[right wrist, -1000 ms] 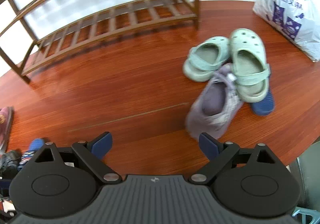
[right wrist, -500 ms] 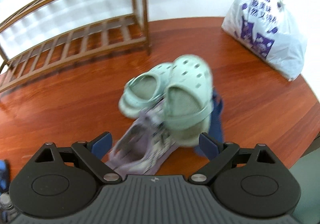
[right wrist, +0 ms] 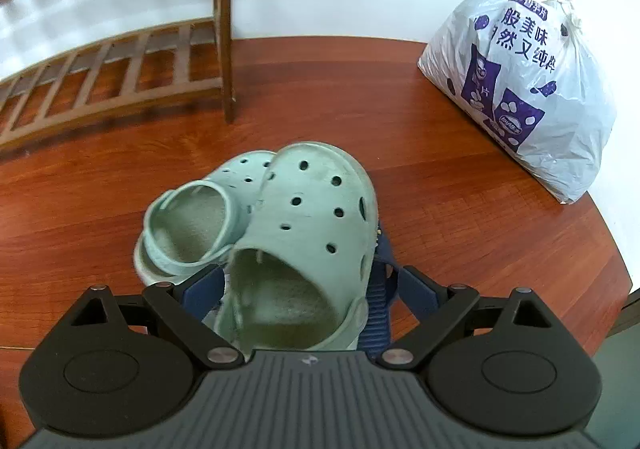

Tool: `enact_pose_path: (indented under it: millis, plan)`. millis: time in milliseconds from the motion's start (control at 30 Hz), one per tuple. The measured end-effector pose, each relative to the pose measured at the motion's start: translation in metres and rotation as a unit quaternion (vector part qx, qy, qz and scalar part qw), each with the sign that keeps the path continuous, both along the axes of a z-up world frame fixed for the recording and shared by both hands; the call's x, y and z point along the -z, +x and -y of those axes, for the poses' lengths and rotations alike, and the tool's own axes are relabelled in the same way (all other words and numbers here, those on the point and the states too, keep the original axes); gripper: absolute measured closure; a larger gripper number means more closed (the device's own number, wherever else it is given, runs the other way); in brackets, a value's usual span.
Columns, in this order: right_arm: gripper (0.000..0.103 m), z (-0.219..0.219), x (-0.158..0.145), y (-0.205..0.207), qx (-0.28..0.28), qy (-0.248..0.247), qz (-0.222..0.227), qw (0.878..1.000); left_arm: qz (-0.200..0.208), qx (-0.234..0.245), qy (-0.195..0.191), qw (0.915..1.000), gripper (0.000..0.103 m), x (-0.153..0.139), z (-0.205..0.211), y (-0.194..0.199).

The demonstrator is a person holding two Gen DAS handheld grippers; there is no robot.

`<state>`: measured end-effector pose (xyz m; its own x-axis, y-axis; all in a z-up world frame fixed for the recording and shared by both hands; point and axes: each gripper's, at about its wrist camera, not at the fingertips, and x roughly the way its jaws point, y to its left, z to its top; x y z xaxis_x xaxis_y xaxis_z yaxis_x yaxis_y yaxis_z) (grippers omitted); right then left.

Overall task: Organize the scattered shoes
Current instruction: 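Grasp the lavender sneaker with the left tool while the right tool grasps a mint-green clog, then carry the lavender sneaker with the left tool while the right tool carries the green clog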

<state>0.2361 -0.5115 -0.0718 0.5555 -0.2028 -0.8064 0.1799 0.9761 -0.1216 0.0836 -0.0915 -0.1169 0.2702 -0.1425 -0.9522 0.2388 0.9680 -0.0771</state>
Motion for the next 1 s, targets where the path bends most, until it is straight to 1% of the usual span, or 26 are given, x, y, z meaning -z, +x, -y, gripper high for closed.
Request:
enact_pose_path:
  millis: [100,200,300,333,500,533,567,733,833,1000]
  plan:
    - [0.007,0.001,0.006,0.004,-0.007,0.000,-0.004,1.000,-0.002,-0.022,-0.003,0.9997,0.027,0.000,0.006,0.000]
    - [0.008,0.002,0.009,0.006,-0.010,0.002,-0.003,1.000,-0.002,-0.040,-0.003,0.9992,0.027,0.000,0.021,-0.001]
    - [0.013,0.004,0.008,0.007,-0.012,0.014,-0.001,1.000,-0.004,-0.051,-0.011,0.9987,0.027,0.000,0.033,0.000]
    - [0.017,0.005,0.007,0.008,-0.013,0.018,0.000,1.000,-0.004,-0.053,-0.013,0.9985,0.027,0.000,0.037,0.000]
    - [0.021,0.006,0.002,0.005,-0.018,0.025,0.005,1.000,-0.008,-0.065,-0.020,0.9976,0.027,0.000,0.054,0.004]
    - [0.024,0.007,0.000,0.003,-0.019,0.029,0.007,0.999,-0.008,-0.068,-0.018,0.9975,0.027,-0.001,0.058,0.004]
    - [0.030,0.008,-0.002,0.002,-0.020,0.032,0.009,0.999,-0.008,-0.071,-0.017,0.9973,0.027,0.000,0.062,0.004]
    - [0.031,0.015,-0.013,-0.008,-0.025,0.057,0.012,0.998,-0.013,-0.084,-0.021,0.9961,0.027,0.000,0.070,0.008]
    - [0.031,0.018,-0.020,-0.017,-0.028,0.074,0.014,0.997,-0.021,-0.092,-0.034,0.9949,0.027,-0.001,0.074,0.010]
    - [0.031,0.009,-0.041,-0.039,-0.056,0.106,0.029,0.992,-0.026,-0.077,-0.032,0.9962,0.027,0.001,0.092,0.010]
